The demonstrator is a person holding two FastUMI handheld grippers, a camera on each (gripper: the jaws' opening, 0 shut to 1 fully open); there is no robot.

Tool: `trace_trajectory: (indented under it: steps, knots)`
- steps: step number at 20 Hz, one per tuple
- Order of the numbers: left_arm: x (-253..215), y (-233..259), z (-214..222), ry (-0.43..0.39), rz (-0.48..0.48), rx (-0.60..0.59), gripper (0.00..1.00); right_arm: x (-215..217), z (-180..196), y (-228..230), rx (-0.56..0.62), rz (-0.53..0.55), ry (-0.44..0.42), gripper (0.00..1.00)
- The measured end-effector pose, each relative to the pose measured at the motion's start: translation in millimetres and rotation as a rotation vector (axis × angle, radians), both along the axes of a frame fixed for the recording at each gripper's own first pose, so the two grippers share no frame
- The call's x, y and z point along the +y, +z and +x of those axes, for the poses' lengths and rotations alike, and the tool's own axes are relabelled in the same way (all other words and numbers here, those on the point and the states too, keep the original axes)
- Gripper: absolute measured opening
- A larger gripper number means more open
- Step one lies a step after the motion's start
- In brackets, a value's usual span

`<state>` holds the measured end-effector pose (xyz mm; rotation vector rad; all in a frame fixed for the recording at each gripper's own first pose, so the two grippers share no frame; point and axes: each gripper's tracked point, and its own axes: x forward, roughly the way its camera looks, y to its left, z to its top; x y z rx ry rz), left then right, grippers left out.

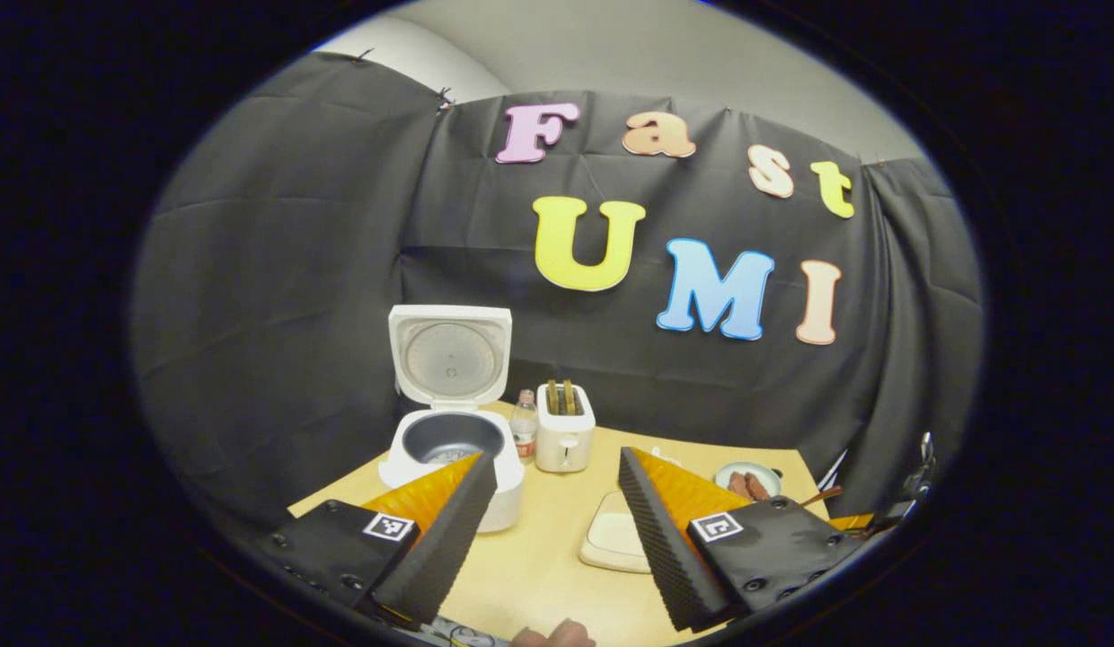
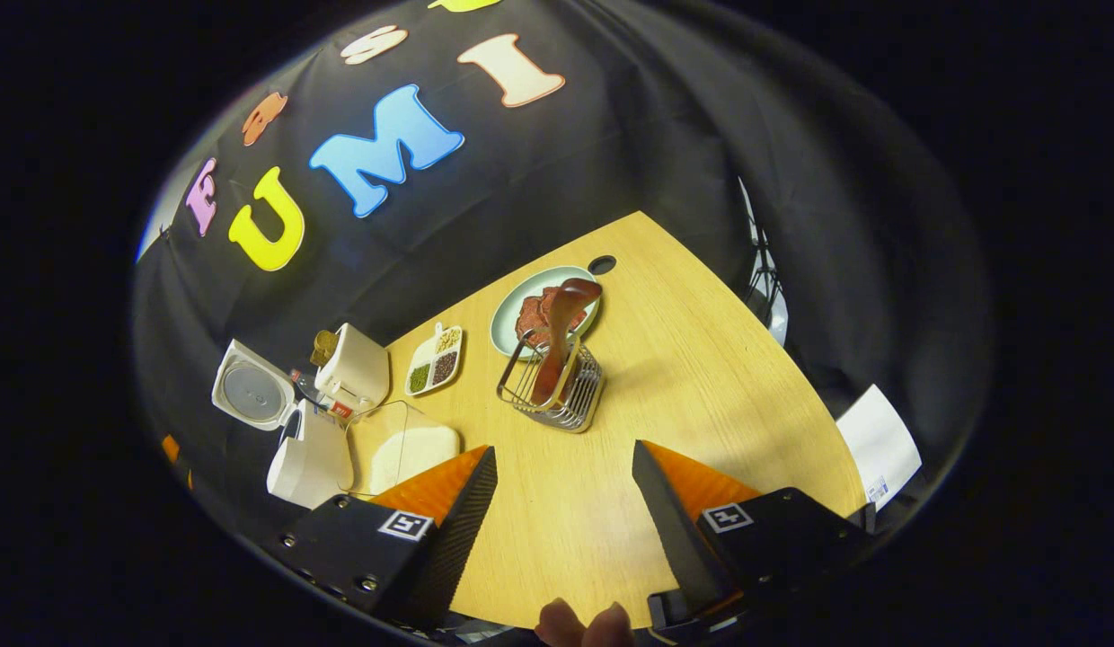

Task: Close the left gripper, press the button to open the rice cooker; take a wooden spoon from the chopstick holder with the right hand, scoop a spoonful of rice and pour it into the rice cooker, then put the wooden spoon back into the chopstick holder.

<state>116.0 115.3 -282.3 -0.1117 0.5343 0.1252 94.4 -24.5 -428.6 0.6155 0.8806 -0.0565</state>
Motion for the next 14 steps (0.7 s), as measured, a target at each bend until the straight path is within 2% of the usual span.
trace_trajectory:
  steps: [3, 4, 5, 7, 8, 9, 11, 14]
  knots:
    - [32, 0, 31, -0.041, -0.035, -0.055, 0.96, 40, -10, 40, -0.044, -0.019, -0.045, 0.93]
    - [46, -3, 42, -0.048, -0.043, -0.067, 1.00, 48, -14, 53, -0.061, -0.063, -0.041, 0.93]
    - [57, -6, 52, -0.051, -0.054, -0.081, 0.92, 51, -20, 65, -0.081, -0.142, -0.032, 0.93]
    - [87, -10, 78, -0.032, -0.067, -0.108, 0.92, 53, -30, 91, -0.124, -0.338, -0.022, 0.93]
    - [99, -16, 89, -0.018, -0.076, -0.110, 1.00, 53, -37, 107, -0.143, -0.416, -0.043, 0.93]
    - [111, -19, 101, -0.002, -0.083, -0.118, 0.92, 54, -38, 124, -0.182, -0.477, -0.087, 0.94]
    - [131, -20, 126, 0.024, -0.083, -0.149, 0.96, 71, -48, 148, -0.209, -0.513, -0.107, 0.96]
    - [162, -23, 167, 0.047, -0.040, -0.180, 0.92, 101, -66, 158, -0.183, -0.515, -0.048, 0.97]
